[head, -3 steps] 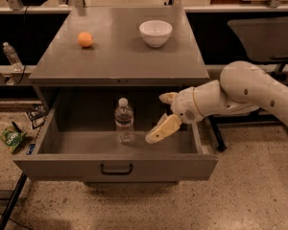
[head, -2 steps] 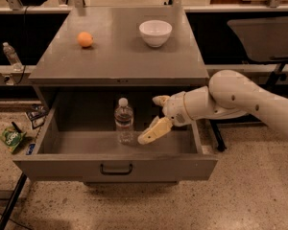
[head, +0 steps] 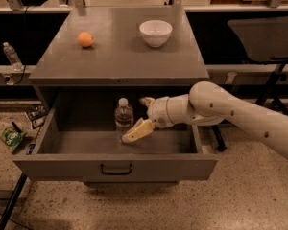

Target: Pick water bottle from top drawer and place on counter

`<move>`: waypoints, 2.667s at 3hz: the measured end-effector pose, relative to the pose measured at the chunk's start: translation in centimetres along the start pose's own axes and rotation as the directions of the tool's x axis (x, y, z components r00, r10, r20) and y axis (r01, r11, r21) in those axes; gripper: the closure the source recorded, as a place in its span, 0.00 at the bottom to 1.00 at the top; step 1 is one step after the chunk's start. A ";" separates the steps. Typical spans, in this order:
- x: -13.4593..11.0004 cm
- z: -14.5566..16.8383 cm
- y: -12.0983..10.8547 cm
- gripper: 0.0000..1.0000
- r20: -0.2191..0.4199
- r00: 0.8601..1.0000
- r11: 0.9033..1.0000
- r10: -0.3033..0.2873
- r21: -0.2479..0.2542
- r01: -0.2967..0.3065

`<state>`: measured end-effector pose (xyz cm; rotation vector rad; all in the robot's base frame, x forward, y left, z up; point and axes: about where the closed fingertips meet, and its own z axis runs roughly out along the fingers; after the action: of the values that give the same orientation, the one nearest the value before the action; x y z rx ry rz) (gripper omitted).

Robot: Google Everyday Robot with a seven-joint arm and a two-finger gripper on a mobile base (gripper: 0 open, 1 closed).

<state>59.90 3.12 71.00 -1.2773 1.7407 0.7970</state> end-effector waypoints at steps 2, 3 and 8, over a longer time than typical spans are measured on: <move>-0.6 2.8 -0.3 0.18 0.041 0.999 1.000 -0.004 -0.003 0.004; -1.0 3.6 0.0 0.41 0.055 0.998 1.000 -0.011 -0.015 0.012; -18.1 -9.9 1.8 1.00 0.145 0.983 0.985 -0.110 -0.116 0.128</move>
Offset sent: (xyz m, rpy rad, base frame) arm 0.0149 0.0360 -0.0098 0.0588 -0.0166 0.0005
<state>58.55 3.20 91.72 -1.3624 1.5100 0.9137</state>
